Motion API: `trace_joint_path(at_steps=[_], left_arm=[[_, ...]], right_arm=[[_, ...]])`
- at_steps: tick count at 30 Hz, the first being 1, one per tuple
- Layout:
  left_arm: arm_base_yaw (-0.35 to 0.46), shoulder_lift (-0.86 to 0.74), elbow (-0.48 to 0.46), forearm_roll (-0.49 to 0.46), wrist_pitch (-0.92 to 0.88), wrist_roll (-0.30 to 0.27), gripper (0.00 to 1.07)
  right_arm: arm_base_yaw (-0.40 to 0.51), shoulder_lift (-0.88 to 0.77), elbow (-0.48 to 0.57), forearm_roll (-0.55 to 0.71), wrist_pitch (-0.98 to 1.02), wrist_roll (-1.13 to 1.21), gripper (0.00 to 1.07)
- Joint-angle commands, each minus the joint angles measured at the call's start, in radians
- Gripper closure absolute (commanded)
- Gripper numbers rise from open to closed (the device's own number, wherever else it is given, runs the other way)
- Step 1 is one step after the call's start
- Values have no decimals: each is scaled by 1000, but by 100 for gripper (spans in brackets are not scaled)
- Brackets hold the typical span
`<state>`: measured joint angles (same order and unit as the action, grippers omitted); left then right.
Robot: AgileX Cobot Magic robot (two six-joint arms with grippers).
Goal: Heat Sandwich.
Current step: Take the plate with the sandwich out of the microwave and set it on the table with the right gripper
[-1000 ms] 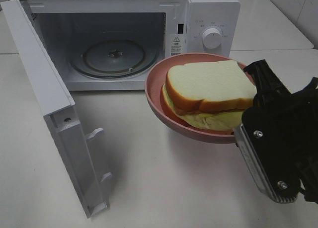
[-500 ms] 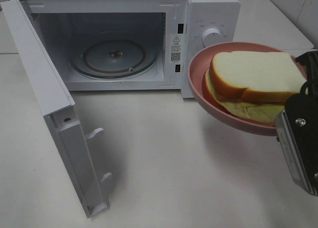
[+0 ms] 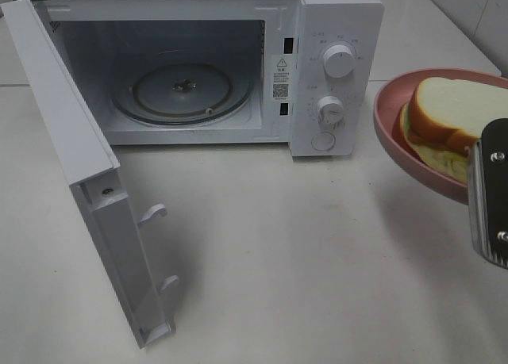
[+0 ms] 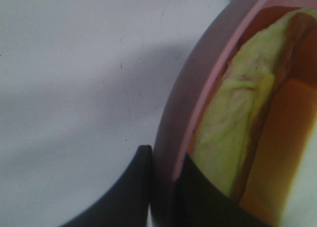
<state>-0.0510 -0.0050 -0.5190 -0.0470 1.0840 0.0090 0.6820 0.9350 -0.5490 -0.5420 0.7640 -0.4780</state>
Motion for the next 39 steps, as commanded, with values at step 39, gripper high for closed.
trace_joint_path(at_steps=[39], left_arm=[[2, -5, 2, -2, -14, 2, 7]], right_arm=[[-4, 425, -165, -173, 397, 1108, 107]])
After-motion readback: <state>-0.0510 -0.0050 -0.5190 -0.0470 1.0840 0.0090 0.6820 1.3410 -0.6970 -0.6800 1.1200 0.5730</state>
